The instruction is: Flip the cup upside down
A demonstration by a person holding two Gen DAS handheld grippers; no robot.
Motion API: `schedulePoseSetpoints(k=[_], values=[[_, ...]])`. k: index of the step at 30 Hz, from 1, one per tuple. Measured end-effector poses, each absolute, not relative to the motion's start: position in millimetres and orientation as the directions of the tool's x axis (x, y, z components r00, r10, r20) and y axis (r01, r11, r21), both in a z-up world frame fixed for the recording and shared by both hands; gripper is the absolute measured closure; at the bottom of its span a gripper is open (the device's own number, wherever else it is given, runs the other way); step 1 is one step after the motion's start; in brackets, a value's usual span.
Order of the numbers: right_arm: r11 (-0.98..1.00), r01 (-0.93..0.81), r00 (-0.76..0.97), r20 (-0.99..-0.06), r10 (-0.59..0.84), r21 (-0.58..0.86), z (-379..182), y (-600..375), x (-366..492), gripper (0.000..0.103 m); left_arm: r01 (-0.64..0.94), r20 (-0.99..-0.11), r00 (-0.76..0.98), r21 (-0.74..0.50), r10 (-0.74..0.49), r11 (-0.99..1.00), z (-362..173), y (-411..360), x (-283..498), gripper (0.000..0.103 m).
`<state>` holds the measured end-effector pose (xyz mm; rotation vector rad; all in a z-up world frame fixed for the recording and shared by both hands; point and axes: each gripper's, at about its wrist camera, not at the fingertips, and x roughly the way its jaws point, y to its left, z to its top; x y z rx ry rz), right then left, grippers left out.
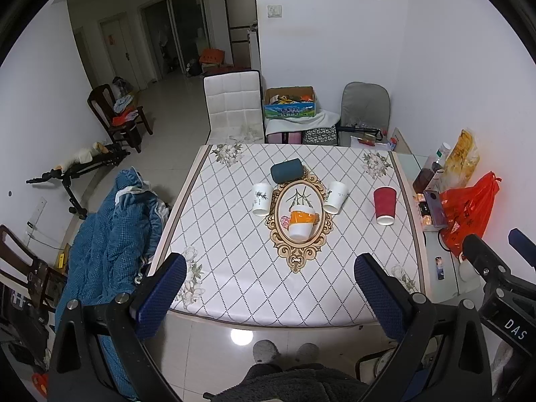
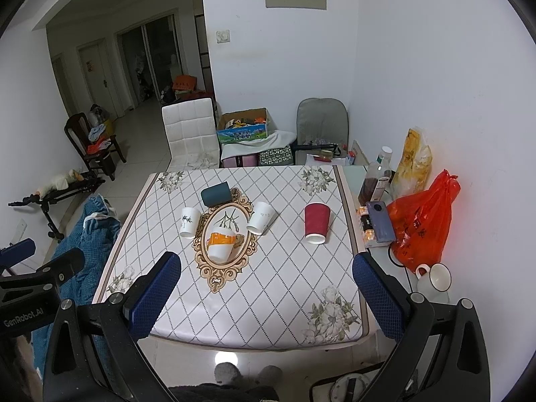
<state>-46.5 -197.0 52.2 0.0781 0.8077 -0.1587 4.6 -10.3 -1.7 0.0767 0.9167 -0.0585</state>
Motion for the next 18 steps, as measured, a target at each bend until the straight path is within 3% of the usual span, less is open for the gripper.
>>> schedulePoseSetpoints(k=[18], values=[[0.985,0.173,0.672,-0.733,-0.108,0.014,42,-192,-46,0.000,0.093,-0.800,0.599,0.039,-0.025,0.995,-10,-23,6,0.001]])
